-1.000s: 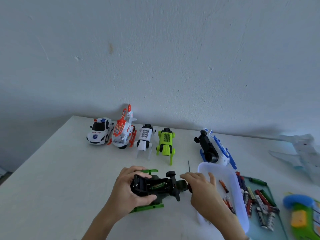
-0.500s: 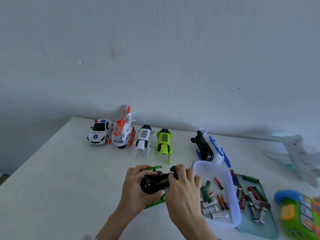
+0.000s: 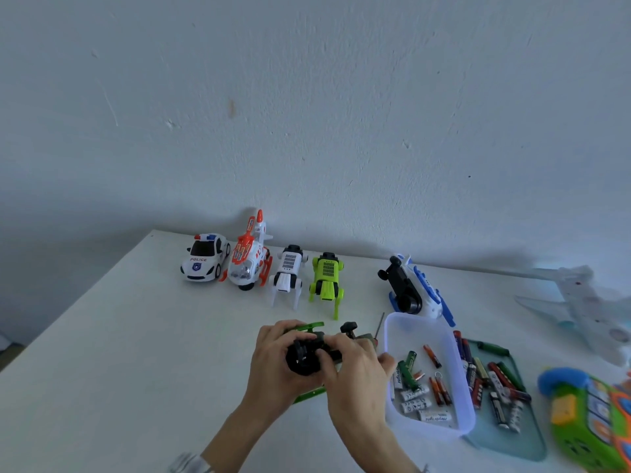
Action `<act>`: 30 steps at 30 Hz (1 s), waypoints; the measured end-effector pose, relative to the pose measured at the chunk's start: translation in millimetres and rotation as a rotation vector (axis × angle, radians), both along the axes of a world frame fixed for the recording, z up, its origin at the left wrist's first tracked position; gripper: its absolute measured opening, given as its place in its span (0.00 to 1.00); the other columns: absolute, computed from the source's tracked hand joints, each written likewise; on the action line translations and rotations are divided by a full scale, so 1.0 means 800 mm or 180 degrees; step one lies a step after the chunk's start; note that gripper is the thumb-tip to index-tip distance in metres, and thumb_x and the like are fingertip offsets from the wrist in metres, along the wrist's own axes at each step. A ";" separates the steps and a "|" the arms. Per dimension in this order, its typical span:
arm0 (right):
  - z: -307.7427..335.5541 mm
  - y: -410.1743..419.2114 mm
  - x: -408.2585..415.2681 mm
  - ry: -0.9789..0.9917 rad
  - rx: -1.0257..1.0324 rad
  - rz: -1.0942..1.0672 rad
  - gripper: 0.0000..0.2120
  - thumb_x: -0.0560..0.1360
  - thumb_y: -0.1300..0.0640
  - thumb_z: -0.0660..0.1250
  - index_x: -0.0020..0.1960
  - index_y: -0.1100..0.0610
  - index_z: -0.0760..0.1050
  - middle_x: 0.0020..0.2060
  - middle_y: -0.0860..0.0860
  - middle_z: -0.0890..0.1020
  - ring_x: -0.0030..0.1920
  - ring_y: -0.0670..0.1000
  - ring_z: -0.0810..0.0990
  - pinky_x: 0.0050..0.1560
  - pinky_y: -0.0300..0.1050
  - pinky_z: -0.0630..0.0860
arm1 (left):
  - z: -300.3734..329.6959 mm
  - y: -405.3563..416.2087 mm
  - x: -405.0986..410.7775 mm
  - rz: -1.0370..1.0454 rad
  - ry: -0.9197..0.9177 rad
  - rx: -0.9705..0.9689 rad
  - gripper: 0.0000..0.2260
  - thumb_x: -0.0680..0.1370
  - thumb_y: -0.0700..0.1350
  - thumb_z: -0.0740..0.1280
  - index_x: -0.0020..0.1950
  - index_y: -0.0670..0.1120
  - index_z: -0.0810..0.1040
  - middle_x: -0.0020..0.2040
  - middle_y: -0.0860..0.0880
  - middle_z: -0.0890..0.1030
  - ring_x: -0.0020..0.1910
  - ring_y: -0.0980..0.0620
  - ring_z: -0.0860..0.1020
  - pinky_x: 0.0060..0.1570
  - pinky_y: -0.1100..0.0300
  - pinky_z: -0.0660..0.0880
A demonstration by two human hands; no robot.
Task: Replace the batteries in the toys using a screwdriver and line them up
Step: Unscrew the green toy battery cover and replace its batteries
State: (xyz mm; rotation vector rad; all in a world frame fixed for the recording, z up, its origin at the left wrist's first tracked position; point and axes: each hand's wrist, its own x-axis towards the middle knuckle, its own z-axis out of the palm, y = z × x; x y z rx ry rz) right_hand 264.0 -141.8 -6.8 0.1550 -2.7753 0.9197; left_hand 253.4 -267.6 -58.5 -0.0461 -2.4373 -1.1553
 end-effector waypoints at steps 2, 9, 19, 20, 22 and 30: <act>0.005 0.009 -0.011 -0.0207 -0.0268 0.0198 0.04 0.75 0.51 0.68 0.49 0.46 0.80 0.42 0.43 0.82 0.49 0.47 0.77 0.54 0.42 0.60 | 0.001 -0.001 0.000 -0.0019 -0.0021 0.0013 0.22 0.57 0.60 0.72 0.48 0.55 0.82 0.52 0.62 0.77 0.54 0.60 0.71 0.51 0.78 0.66; 0.061 0.080 -0.058 -0.0169 -0.1124 -0.0107 0.04 0.76 0.59 0.68 0.49 0.52 0.79 0.35 0.42 0.80 0.35 0.43 0.77 0.34 0.29 0.72 | 0.005 -0.005 -0.005 -0.0248 -0.0167 0.0182 0.23 0.56 0.60 0.74 0.48 0.55 0.81 0.54 0.61 0.76 0.56 0.62 0.68 0.54 0.77 0.63; -0.015 0.126 -0.059 -0.1288 0.0756 -0.0318 0.04 0.75 0.54 0.65 0.43 0.53 0.75 0.36 0.48 0.82 0.39 0.49 0.80 0.47 0.45 0.75 | -0.006 -0.007 -0.007 -0.0374 0.0205 -0.0029 0.23 0.58 0.60 0.74 0.51 0.59 0.76 0.56 0.65 0.73 0.57 0.62 0.68 0.52 0.71 0.67; -0.013 0.126 -0.058 -0.1257 0.0534 -0.0283 0.05 0.75 0.53 0.66 0.42 0.52 0.75 0.36 0.47 0.81 0.37 0.48 0.80 0.44 0.43 0.75 | -0.007 -0.008 -0.007 -0.0379 0.0243 -0.0029 0.23 0.58 0.60 0.73 0.51 0.59 0.76 0.57 0.65 0.73 0.57 0.62 0.68 0.52 0.69 0.67; -0.001 0.136 -0.065 -0.1063 0.0138 -0.0323 0.05 0.76 0.53 0.67 0.42 0.52 0.76 0.35 0.46 0.81 0.34 0.44 0.78 0.36 0.38 0.74 | -0.008 -0.009 -0.008 -0.0393 0.0304 -0.0050 0.23 0.58 0.60 0.73 0.51 0.60 0.76 0.57 0.66 0.72 0.57 0.61 0.69 0.51 0.67 0.68; 0.003 0.243 -0.139 -0.0841 -0.0192 -0.1266 0.04 0.71 0.67 0.70 0.43 0.60 0.80 0.37 0.55 0.82 0.32 0.50 0.77 0.31 0.39 0.71 | -0.009 -0.009 -0.007 -0.0412 0.0382 -0.0206 0.23 0.59 0.62 0.73 0.51 0.59 0.76 0.56 0.69 0.70 0.52 0.58 0.69 0.49 0.68 0.68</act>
